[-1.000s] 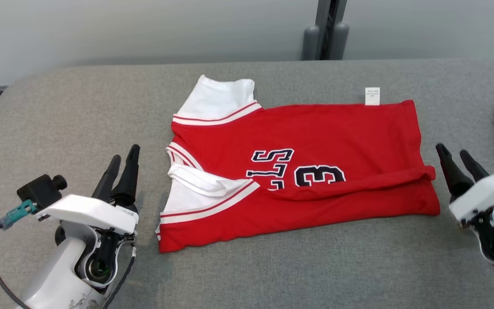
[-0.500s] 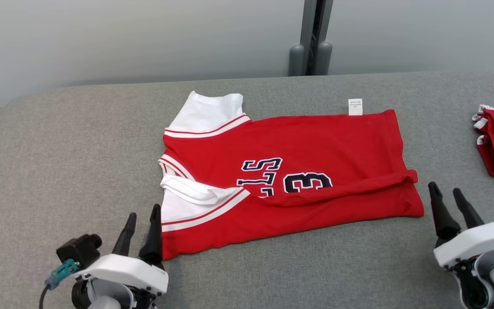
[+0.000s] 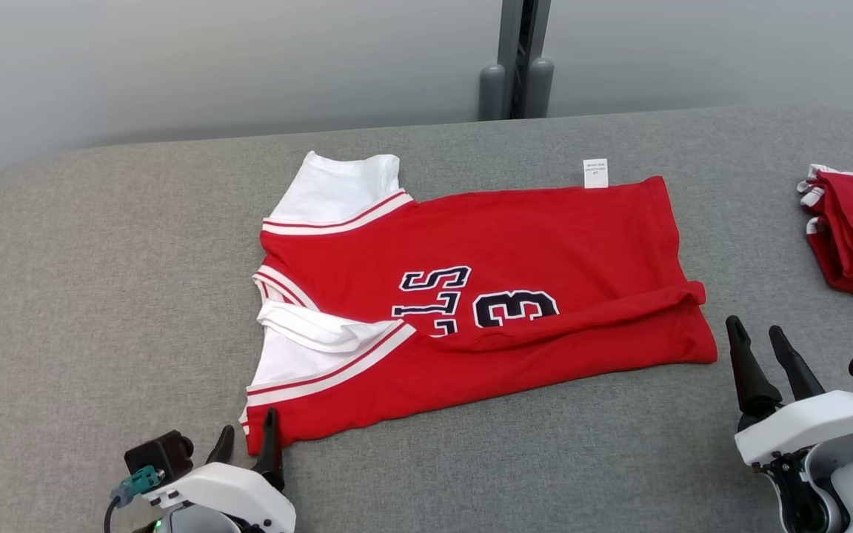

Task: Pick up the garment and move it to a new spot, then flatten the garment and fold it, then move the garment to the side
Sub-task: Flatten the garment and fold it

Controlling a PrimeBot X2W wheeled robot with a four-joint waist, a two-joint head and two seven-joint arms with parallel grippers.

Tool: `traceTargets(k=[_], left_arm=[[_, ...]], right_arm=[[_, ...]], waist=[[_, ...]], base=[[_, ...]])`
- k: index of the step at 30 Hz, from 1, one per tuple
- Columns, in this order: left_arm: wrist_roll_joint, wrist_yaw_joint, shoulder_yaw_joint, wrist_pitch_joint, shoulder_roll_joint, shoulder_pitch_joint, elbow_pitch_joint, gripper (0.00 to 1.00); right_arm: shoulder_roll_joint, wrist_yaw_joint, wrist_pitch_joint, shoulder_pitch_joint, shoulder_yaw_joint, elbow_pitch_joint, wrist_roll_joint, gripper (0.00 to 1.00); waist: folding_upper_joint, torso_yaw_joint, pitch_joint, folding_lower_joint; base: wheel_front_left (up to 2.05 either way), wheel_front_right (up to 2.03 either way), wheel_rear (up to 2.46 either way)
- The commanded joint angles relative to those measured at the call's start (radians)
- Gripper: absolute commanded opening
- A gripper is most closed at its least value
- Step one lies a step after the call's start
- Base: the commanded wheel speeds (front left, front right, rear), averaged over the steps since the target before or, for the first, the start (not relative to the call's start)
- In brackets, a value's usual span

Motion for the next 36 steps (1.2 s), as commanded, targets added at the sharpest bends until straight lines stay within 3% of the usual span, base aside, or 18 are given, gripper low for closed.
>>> traceTargets(k=[1, 9, 10, 11, 12, 17, 26, 29, 36], left_arm=[[-0.002, 0.005, 0.0, 0.007, 0.001, -0.021, 0.013, 1.0], [-0.025, 0.004, -0.008, 0.041, -0.014, -0.041, 0.102, 1.0], [-0.024, -0.003, -0.013, 0.048, -0.016, -0.043, 0.108, 0.87], [-0.026, -0.012, -0.018, 0.053, -0.019, -0.046, 0.114, 0.32], [-0.027, -0.024, -0.024, 0.056, -0.021, -0.05, 0.118, 0.0], [-0.011, -0.049, -0.033, 0.03, -0.01, -0.075, 0.116, 0.0], [0.057, -0.052, -0.048, -0.025, 0.018, -0.088, 0.028, 0.0], [0.058, -0.082, -0.058, -0.029, 0.015, -0.07, -0.01, 0.0], [0.077, -0.084, -0.073, -0.032, 0.026, -0.055, -0.056, 0.0]], right_arm=[[-0.003, 0.0, 0.0, 0.006, -0.001, -0.007, 0.003, 1.0], [-0.004, 0.0, 0.008, 0.011, -0.003, -0.016, -0.003, 1.0], [-0.004, 0.0, 0.009, 0.011, -0.005, -0.016, -0.004, 1.0], [-0.003, 0.0, 0.01, 0.01, -0.007, -0.016, -0.004, 1.0], [-0.003, 0.0, 0.01, 0.01, -0.009, -0.015, -0.005, 1.0], [0.002, 0.0, 0.016, 0.007, -0.023, 0.012, -0.009, 1.0], [0.048, 0.0, 0.072, -0.029, -0.041, 0.148, -0.026, 1.0], [0.07, 0.0, 0.085, -0.047, -0.059, 0.197, 0.002, 1.0], [0.093, 0.0, 0.093, -0.087, -0.087, 0.287, 0.05, 1.0]], waist=[[0.0, -0.003, 0.001, 0.0], [0.0, -0.012, 0.005, 0.0], [0.0, -0.012, 0.006, 0.0], [0.0, -0.012, 0.007, 0.0], [0.0, -0.011, 0.008, 0.0], [0.0, 0.001, 0.012, 0.0], [0.0, 0.042, 0.01, 0.0], [0.0, 0.057, 0.011, 0.0], [0.0, 0.079, 0.016, 0.0]], base=[[0.0, 0.0, 0.0], [0.0, 0.0, 0.0], [0.0, 0.0, 0.0], [0.0, 0.0, 0.0], [0.0, 0.0, 0.0], [0.0, 0.0, 0.0], [0.0, 0.0, 0.0], [0.0, 0.0, 0.0], [0.0, 0.0, 0.0]])
